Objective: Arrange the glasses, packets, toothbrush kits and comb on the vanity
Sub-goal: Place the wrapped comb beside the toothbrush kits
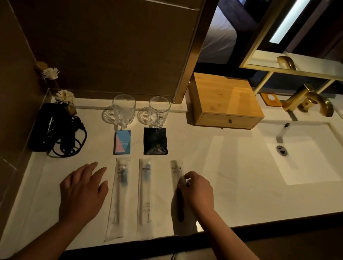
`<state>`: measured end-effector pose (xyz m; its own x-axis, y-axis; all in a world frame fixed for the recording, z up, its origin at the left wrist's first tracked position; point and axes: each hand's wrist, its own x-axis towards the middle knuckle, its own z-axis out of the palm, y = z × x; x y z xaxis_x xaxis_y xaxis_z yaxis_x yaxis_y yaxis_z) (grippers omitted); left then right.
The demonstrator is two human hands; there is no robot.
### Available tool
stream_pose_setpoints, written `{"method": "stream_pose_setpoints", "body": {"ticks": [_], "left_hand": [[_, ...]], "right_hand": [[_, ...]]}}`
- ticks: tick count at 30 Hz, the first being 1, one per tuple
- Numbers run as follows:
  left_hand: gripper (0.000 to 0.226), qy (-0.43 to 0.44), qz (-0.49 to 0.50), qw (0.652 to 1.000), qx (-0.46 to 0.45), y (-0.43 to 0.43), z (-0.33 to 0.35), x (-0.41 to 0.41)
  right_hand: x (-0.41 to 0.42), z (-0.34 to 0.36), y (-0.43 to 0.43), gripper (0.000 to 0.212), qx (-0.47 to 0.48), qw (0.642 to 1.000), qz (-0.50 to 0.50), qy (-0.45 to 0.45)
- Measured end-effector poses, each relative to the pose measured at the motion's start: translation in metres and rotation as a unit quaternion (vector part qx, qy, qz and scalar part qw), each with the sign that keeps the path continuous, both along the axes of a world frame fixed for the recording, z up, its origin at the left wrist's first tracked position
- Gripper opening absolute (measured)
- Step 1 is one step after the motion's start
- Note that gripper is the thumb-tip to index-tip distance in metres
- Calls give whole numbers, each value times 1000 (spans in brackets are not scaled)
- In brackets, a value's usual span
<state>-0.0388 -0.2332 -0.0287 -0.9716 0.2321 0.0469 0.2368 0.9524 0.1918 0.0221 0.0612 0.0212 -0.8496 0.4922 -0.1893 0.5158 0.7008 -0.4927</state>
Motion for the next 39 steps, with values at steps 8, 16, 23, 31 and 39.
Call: {"method": "stream_pose_setpoints", "body": {"ticks": [8,16,23,31,39], "left_hand": [[55,-5,2,1000,-4,-1,-2,-1],[54,-5,2,1000,1,-1,-3,-1],[56,-4,2,1000,-2,-1,0,0],[60,-10,6,1000,1,0,0,0],[54,-11,9,1000,4,1,0,-1]], "right_hand": [[-1,1,-10,19,-10,1000,11,2],[2,-1,-11,25,8,1000,11,6],[2,-1,-15,22,-9,1000,9,8],[3,-2,-15,21,-22,999,16,18],[1,-6,-16,20,-20,1000,14,11]]}}
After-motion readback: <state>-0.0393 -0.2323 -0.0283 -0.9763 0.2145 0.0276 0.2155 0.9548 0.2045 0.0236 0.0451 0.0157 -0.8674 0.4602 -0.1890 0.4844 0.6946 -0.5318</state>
